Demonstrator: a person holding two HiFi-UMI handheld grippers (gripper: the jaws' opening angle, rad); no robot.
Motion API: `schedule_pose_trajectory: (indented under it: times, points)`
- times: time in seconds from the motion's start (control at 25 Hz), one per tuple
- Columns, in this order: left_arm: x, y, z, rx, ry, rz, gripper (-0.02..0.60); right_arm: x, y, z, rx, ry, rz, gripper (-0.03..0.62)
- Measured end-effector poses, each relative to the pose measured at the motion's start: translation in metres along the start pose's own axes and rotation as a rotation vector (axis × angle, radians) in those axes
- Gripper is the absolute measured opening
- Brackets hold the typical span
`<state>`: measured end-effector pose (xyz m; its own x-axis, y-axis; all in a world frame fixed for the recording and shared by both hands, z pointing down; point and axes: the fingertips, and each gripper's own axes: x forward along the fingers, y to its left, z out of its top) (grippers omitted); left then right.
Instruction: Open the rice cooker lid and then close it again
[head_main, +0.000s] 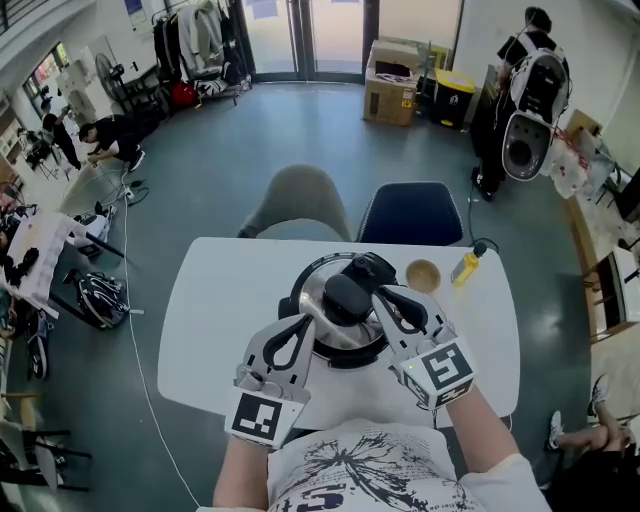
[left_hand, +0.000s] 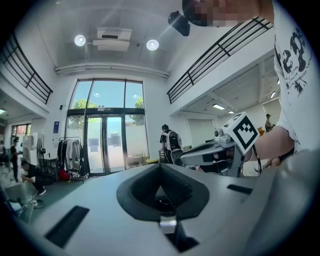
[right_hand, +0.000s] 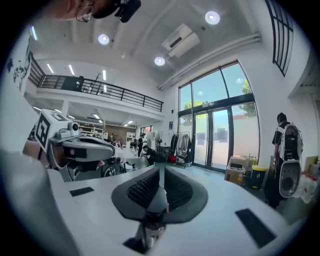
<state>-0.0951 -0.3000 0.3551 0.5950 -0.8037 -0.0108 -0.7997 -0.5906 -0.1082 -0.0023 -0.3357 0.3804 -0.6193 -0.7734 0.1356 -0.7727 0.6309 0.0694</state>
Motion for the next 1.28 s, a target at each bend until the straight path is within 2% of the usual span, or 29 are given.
schedule_pose_trajectory:
  times: [0.08, 0.32, 1.28]
  points:
    - [0.000, 0.002, -0.002, -0.004, 0.004, 0.003, 0.014, -0.005, 0.004, -0.002, -0.001, -0.036, 0.008, 0.021]
    - [0.003, 0.003, -0.005, -0.013, 0.013, 0.015, 0.014, -0.011, 0.003, -0.007, 0.007, -0.091, -0.002, 0.011]
    - [0.001, 0.008, -0.009, 0.000, 0.028, 0.039, 0.014, -0.018, 0.006, -0.008, -0.020, -0.114, 0.024, 0.009]
